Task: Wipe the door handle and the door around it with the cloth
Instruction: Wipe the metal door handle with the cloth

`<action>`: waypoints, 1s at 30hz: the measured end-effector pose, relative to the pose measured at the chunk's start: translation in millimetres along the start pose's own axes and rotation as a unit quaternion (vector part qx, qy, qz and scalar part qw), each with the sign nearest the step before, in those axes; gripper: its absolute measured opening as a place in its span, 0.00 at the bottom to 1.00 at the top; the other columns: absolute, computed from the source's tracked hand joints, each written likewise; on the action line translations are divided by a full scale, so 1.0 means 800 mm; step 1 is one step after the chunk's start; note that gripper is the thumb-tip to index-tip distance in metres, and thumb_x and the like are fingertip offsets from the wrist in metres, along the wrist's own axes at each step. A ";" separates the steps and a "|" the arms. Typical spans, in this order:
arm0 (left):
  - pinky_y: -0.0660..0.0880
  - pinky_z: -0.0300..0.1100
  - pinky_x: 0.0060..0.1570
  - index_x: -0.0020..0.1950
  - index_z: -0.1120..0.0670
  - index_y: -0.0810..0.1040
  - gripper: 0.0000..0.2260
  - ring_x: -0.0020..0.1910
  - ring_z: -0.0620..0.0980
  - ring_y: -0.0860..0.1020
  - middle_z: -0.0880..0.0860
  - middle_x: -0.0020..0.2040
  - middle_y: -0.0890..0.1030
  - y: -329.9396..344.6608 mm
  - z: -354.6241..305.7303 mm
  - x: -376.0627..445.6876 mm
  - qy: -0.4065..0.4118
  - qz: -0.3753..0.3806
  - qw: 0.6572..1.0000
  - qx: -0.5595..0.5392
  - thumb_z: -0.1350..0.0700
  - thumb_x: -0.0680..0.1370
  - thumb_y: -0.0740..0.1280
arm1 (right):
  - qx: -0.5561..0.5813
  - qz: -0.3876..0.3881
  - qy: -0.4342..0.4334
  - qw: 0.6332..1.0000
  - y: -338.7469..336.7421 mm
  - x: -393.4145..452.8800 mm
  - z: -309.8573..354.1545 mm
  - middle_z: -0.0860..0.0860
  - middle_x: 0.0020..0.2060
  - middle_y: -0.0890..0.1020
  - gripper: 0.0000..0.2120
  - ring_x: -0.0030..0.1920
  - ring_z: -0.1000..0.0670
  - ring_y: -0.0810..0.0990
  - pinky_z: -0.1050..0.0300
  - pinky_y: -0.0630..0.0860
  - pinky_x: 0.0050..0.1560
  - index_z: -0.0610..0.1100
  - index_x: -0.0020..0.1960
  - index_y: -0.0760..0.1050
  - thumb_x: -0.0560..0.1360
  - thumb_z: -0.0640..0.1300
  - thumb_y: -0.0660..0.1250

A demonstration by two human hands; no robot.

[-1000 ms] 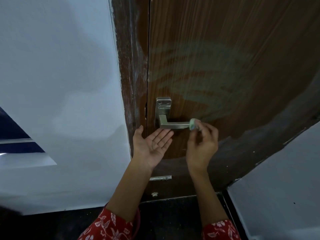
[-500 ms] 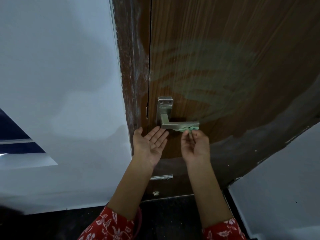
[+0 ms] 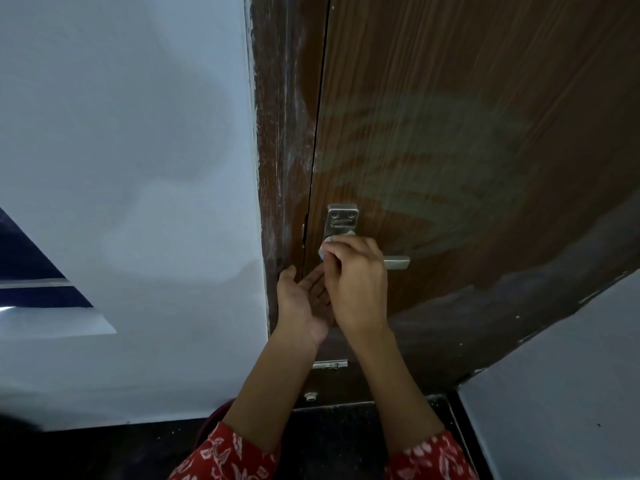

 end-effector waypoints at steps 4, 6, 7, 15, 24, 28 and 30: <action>0.74 0.50 0.58 0.51 0.59 0.79 0.23 0.56 0.57 0.78 0.59 0.52 0.81 0.000 -0.002 -0.003 -0.001 0.005 1.000 -0.003 0.42 0.81 0.53 | -0.013 -0.038 -0.014 0.999 -0.002 -0.002 -0.005 0.47 0.42 0.82 0.03 0.47 0.48 0.77 0.50 0.78 0.45 0.41 0.43 0.81 0.69 0.37 0.70; 0.75 0.49 0.50 0.52 0.59 0.80 0.24 0.54 0.57 0.78 0.59 0.52 0.82 -0.004 -0.005 -0.001 0.001 -0.001 1.000 -0.006 0.42 0.81 0.53 | -0.002 -0.077 -0.019 0.997 -0.009 -0.019 -0.003 0.48 0.41 0.82 0.02 0.46 0.50 0.76 0.52 0.78 0.45 0.42 0.41 0.80 0.69 0.39 0.69; 0.74 0.49 0.50 0.53 0.59 0.80 0.24 0.55 0.57 0.79 0.59 0.52 0.82 -0.006 -0.007 0.001 0.003 -0.004 1.000 -0.006 0.42 0.81 0.53 | 0.006 -0.092 -0.015 0.996 -0.012 -0.025 -0.003 0.48 0.40 0.82 0.03 0.46 0.51 0.75 0.54 0.77 0.45 0.42 0.41 0.80 0.69 0.39 0.68; 0.73 0.49 0.55 0.52 0.59 0.79 0.24 0.53 0.56 0.79 0.59 0.51 0.82 -0.006 -0.008 -0.002 -0.005 -0.003 1.000 -0.004 0.43 0.82 0.53 | 0.012 -0.064 0.022 0.998 0.003 0.005 -0.005 0.48 0.39 0.81 0.04 0.43 0.48 0.76 0.50 0.76 0.43 0.42 0.40 0.78 0.67 0.36 0.72; 0.74 0.49 0.47 0.51 0.59 0.80 0.24 0.52 0.56 0.79 0.58 0.49 0.82 -0.002 -0.009 -0.003 -0.007 -0.006 1.000 -0.001 0.42 0.82 0.52 | 0.010 -0.057 0.027 0.998 0.002 -0.001 -0.003 0.47 0.40 0.82 0.04 0.46 0.47 0.77 0.49 0.77 0.43 0.41 0.41 0.78 0.67 0.35 0.71; 0.73 0.49 0.48 0.51 0.58 0.79 0.23 0.52 0.56 0.78 0.58 0.49 0.82 -0.003 -0.009 -0.003 -0.006 -0.009 1.000 -0.004 0.43 0.82 0.53 | -0.003 -0.053 0.020 0.998 0.005 0.002 -0.003 0.47 0.39 0.80 0.06 0.45 0.46 0.75 0.50 0.77 0.43 0.41 0.39 0.77 0.65 0.34 0.72; 0.74 0.49 0.46 0.53 0.59 0.80 0.23 0.52 0.56 0.79 0.59 0.51 0.82 -0.006 -0.010 -0.003 -0.002 -0.016 1.000 0.000 0.43 0.82 0.53 | -0.006 -0.071 0.012 0.997 -0.001 -0.009 -0.001 0.48 0.37 0.79 0.06 0.43 0.48 0.75 0.52 0.76 0.42 0.42 0.37 0.76 0.65 0.36 0.72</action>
Point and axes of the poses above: each hand's wrist, its own x-axis towards the middle knuckle, its own y-axis out of the palm, z = x × y, the point moved 9 cm from there along x, towards the middle knuckle
